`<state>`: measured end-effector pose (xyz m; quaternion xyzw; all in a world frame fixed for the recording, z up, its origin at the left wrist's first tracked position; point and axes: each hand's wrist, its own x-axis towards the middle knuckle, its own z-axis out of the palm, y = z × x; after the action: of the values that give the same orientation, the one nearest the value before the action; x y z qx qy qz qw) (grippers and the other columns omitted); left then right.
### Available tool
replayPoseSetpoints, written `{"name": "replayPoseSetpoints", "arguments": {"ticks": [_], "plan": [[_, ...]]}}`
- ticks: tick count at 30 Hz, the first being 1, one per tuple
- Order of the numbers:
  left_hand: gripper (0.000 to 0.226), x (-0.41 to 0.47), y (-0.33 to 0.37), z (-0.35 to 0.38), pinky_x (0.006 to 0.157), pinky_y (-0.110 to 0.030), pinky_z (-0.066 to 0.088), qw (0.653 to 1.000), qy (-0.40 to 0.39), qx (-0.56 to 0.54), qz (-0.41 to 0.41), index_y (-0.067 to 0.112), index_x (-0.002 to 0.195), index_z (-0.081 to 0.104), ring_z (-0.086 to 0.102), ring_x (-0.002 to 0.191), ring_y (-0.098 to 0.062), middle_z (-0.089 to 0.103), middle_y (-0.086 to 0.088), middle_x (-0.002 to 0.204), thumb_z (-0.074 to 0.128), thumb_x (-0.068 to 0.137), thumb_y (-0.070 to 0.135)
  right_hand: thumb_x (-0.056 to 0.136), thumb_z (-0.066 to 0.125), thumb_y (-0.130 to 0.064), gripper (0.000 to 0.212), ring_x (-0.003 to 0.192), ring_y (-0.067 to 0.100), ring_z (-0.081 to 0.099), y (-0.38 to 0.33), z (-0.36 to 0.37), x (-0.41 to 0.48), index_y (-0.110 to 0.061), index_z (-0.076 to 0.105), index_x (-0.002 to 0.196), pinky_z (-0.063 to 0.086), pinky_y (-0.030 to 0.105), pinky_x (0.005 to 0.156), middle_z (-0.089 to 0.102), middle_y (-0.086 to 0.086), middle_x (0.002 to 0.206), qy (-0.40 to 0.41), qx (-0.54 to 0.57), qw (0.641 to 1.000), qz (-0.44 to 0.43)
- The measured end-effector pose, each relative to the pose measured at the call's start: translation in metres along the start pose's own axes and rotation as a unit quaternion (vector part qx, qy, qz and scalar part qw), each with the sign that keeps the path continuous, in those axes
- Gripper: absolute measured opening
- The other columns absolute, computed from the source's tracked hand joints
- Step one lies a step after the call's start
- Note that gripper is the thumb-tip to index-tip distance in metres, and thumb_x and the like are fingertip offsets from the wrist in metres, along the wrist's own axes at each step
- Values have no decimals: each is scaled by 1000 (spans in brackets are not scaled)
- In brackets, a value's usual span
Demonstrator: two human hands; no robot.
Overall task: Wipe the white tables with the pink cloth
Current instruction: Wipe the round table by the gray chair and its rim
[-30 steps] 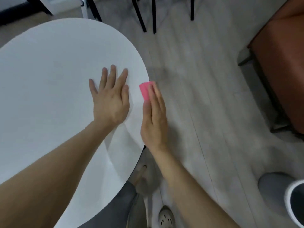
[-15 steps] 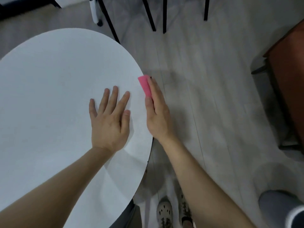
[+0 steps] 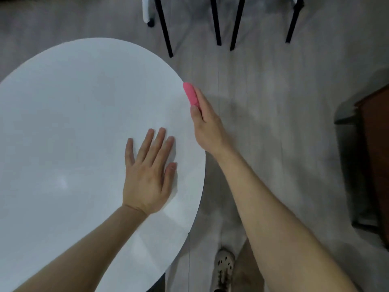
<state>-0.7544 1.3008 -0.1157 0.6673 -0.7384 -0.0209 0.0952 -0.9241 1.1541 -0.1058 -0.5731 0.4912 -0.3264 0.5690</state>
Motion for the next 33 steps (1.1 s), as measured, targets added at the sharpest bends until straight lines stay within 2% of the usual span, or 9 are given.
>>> {"name": "replayPoseSetpoints", "arguments": {"ticks": [2,4,7,12,16,19,24,29,33], "plan": [[60,-1,0,0,127,-74,16,1000,6,0,4,20,172,32,18,168,-27,23,0,181,32,115,39,119,35,-19,55,159,3,29,13,4,-37,-25,21,172,26,34,133,30,-13,175,-11,77,997,5],[61,-1,1,0,126,-75,17,1000,11,3,14,19,172,31,20,168,-30,23,-3,181,32,115,38,119,35,-24,57,160,-1,26,31,9,-88,-38,16,172,28,27,131,25,-24,174,-20,124,992,5],[62,-2,1,1,125,-78,17,1000,4,5,9,15,172,30,21,167,-35,22,-8,181,33,114,35,118,35,-33,56,159,-3,27,34,4,-93,-50,16,168,29,27,130,25,-30,172,-52,125,991,21],[62,-2,3,-5,124,-78,20,999,-21,25,17,8,169,36,25,165,-39,26,-12,179,39,111,28,118,35,-30,54,154,-5,31,2,-4,63,-31,24,171,25,31,132,32,-18,171,-85,21,996,10],[42,31,-12,-17,121,-63,33,999,0,32,33,15,143,63,59,134,-35,60,-4,149,52,105,28,119,35,-23,56,160,1,24,6,-2,35,-28,20,173,23,43,135,25,-16,176,-103,69,992,4],[30,107,-31,-14,120,-59,35,994,83,45,-59,16,130,66,60,121,-33,65,-4,128,51,105,23,118,34,-27,60,164,4,16,21,-9,-41,-36,11,173,20,39,135,16,-24,177,-91,79,993,1],[53,192,-66,2,131,-57,18,922,75,52,-376,15,156,46,35,156,-32,47,-8,162,36,109,37,117,34,-26,60,162,-2,19,18,-14,9,-34,14,173,17,23,132,22,-27,174,-152,67,986,9],[52,192,-67,9,126,-57,27,916,109,57,-381,14,153,50,41,151,-32,49,-7,159,43,106,36,116,36,-13,53,156,3,32,-17,24,190,-21,31,169,21,32,133,36,-10,172,-236,14,971,-43],[54,192,-66,8,127,-60,27,911,93,65,-396,14,156,49,40,154,-34,48,-8,163,43,107,37,118,35,-20,55,162,4,23,-19,23,177,-23,24,172,21,31,134,28,-11,176,-241,3,969,-50]]}}
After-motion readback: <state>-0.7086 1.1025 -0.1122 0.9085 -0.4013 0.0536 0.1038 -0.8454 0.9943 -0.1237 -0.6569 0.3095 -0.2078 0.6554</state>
